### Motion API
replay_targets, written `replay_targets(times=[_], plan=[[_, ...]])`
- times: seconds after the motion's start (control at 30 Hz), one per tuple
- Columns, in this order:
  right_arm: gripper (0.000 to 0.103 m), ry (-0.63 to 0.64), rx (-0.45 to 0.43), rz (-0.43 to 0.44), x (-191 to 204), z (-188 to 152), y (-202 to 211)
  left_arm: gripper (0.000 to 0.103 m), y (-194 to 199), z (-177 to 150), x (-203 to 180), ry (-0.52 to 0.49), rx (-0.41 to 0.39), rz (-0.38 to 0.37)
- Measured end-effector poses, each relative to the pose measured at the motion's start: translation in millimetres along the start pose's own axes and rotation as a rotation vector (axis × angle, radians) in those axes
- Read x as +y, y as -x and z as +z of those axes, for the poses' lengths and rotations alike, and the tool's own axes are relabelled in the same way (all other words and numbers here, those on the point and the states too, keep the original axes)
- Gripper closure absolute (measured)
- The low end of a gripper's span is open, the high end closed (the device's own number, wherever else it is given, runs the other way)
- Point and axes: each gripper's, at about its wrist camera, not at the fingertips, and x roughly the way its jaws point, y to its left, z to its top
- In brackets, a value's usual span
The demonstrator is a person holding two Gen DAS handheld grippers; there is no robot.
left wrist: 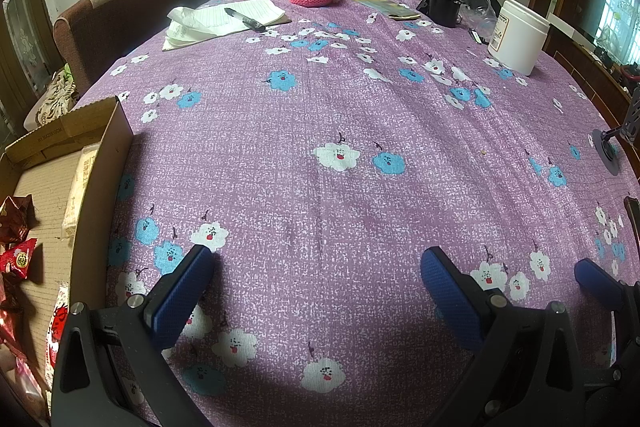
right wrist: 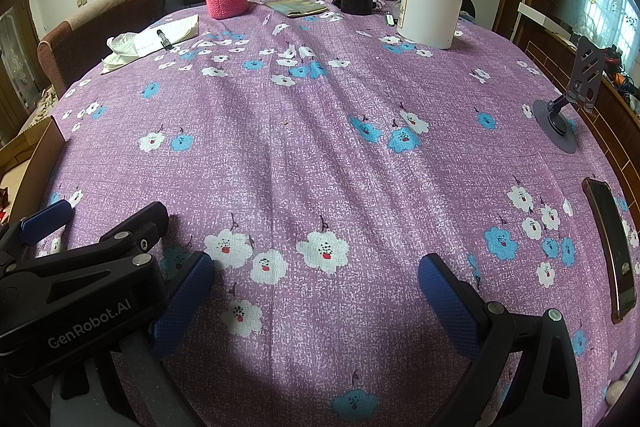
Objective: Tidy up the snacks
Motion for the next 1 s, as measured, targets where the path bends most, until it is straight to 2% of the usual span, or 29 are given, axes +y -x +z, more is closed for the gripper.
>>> replay_targets(times=[1.0], plan=[[0.001, 0.000, 0.000, 0.000, 0.1, -0.4, -0.2, 0.000, -1.2, 0.7, -0.1, 0.000, 0.001, 0.008]])
